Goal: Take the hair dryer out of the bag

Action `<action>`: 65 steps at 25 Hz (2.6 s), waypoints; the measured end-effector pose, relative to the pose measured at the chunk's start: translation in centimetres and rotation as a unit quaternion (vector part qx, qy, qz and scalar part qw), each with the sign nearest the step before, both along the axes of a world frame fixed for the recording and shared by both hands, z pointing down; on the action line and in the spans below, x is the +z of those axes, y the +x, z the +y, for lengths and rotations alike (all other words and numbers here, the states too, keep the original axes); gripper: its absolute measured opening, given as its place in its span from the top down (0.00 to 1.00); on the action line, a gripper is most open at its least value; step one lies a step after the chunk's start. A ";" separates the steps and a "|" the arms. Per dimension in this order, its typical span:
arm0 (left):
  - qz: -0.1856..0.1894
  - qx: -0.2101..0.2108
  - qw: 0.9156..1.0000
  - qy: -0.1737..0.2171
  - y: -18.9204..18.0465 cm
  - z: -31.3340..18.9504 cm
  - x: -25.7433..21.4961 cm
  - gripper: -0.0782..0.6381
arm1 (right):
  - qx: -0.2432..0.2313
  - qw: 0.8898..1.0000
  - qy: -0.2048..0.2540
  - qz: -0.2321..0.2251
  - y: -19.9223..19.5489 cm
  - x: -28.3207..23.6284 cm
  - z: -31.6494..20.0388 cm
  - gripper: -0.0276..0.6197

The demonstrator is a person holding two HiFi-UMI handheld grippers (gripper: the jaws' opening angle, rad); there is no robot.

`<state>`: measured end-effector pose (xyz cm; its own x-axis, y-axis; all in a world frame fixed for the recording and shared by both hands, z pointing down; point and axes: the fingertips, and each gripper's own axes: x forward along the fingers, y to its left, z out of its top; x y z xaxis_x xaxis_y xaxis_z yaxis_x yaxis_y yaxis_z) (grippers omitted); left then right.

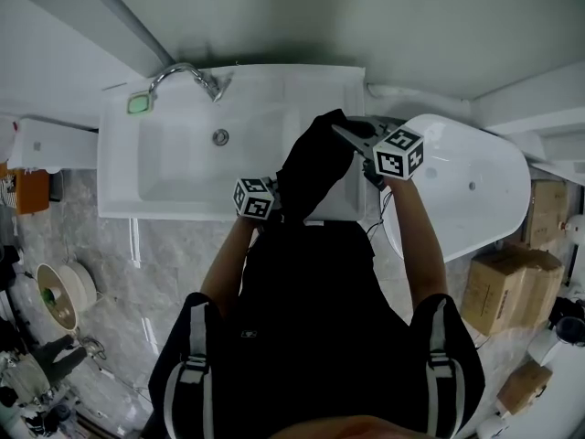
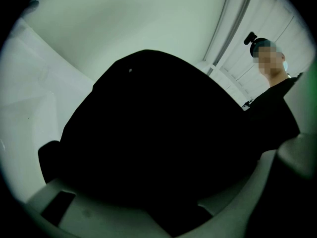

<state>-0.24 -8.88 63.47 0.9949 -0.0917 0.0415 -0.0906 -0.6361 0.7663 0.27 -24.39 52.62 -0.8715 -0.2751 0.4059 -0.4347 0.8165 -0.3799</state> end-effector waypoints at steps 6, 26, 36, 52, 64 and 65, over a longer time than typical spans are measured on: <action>0.007 -0.004 1.000 0.004 -0.5 0.2 -0.3 0.61 | 0.041 0.999 0.034 0.006 2.0 -1.6 -2.3 0.83; 0.028 -0.035 0.999 -0.014 -2.9 1.7 -0.4 0.61 | 0.099 0.991 0.079 0.045 6.3 -3.7 -8.4 0.83; 0.035 -0.072 0.997 -0.015 -4.9 2.4 -0.8 0.61 | 0.165 0.981 0.082 0.064 7.5 -1.7 -11.9 0.83; 0.037 -0.127 0.991 -0.020 -7.0 4.2 -1.3 0.61 | 0.225 0.950 0.089 0.199 9.7 5.4 -14.8 0.84; 0.042 -0.153 0.987 -0.012 -7.7 3.5 -1.8 0.61 | 0.073 0.980 0.045 0.180 4.7 12.3 -5.9 0.65; 0.041 -0.152 0.987 -0.010 -7.5 3.2 -1.8 0.61 | 0.058 0.980 0.048 0.184 4.5 12.6 -5.0 0.63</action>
<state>-7.77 -5.64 61.63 0.9214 -0.3871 -0.0337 -0.2121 -0.5737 0.7912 4.80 -29.37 65.24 -0.6313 -0.4164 0.6543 -0.6201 0.7777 -0.1033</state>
